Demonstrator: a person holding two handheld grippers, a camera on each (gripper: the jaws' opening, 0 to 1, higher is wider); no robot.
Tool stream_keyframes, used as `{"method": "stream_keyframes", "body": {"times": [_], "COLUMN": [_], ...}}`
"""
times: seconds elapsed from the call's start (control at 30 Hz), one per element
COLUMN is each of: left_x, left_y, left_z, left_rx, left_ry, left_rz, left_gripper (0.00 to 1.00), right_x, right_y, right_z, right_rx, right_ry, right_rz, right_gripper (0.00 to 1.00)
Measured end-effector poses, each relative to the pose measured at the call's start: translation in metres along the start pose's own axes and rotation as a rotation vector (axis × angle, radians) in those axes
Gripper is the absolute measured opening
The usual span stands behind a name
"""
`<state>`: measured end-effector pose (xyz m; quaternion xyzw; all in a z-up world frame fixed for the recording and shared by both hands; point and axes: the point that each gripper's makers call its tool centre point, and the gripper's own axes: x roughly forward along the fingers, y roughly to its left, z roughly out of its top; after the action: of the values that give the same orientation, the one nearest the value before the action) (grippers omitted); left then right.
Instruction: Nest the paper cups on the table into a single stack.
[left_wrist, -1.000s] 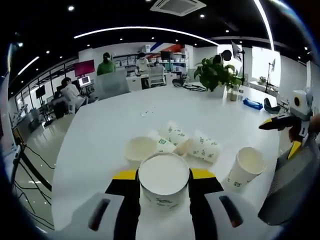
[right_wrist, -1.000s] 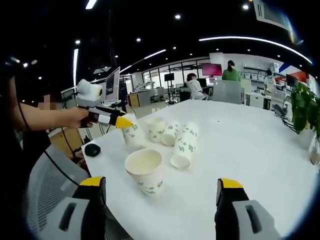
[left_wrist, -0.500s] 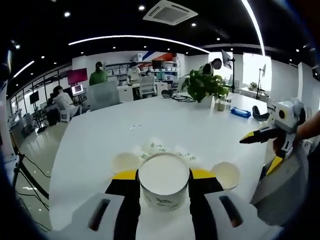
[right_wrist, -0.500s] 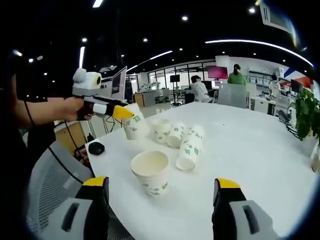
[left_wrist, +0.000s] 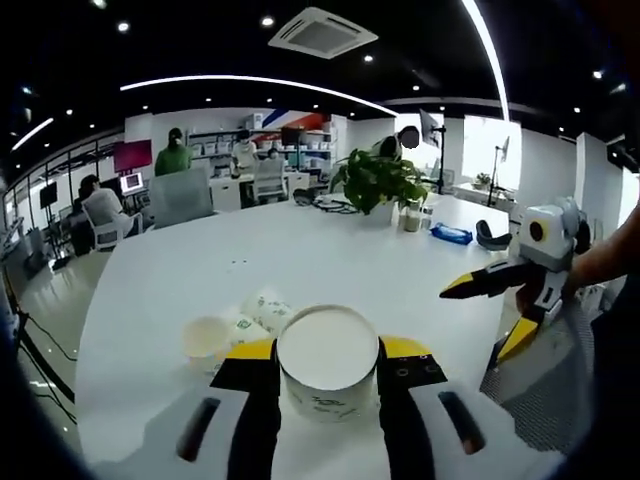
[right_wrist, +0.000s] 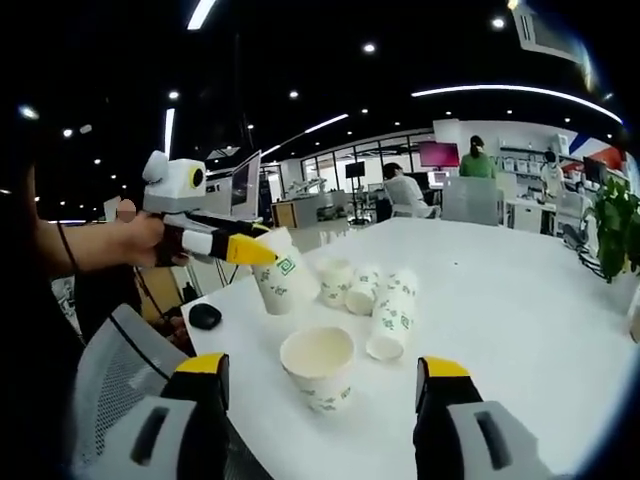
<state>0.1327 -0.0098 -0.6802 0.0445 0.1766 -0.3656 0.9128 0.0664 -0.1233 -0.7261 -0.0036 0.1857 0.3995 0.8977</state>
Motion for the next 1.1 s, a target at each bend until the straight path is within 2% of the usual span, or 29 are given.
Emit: {"method": "stream_keyframes", "body": {"times": [0.33,0.53,0.63,0.77,0.93,1.1], "left_x": [-0.006,-0.008,-0.007,-0.005,-0.001,0.001], "left_y": [-0.016,-0.022,-0.029,-0.041,-0.05,-0.069], "left_z": [0.02,0.019,0.02,0.022,0.02,0.025], "left_rx": [-0.022,-0.017,-0.017,-0.007,0.008,0.01], "left_ry": [-0.053,-0.059,-0.061,-0.062,-0.047,-0.051], "left_rz": [-0.029,-0.07,-0.106,-0.152,-0.178,-0.214], "left_gripper": [0.36,0.36,0.36,0.36,0.36,0.36], "right_x": [0.002,0.005,0.006,0.01,0.013,0.014], "right_y": [0.004,0.011,0.019,0.023,0.027,0.03], "right_z": [0.009,0.012,0.014,0.014,0.014,0.015], "right_rx": [0.016,0.014,0.014,0.006,0.01,0.02], "right_ry": [-0.033,-0.042,-0.05,-0.043,-0.043,-0.052], "right_rz": [0.02,0.047,0.085,0.096,0.112,0.126], "right_gripper": [0.68,0.61,0.53,0.53,0.53,0.53]}}
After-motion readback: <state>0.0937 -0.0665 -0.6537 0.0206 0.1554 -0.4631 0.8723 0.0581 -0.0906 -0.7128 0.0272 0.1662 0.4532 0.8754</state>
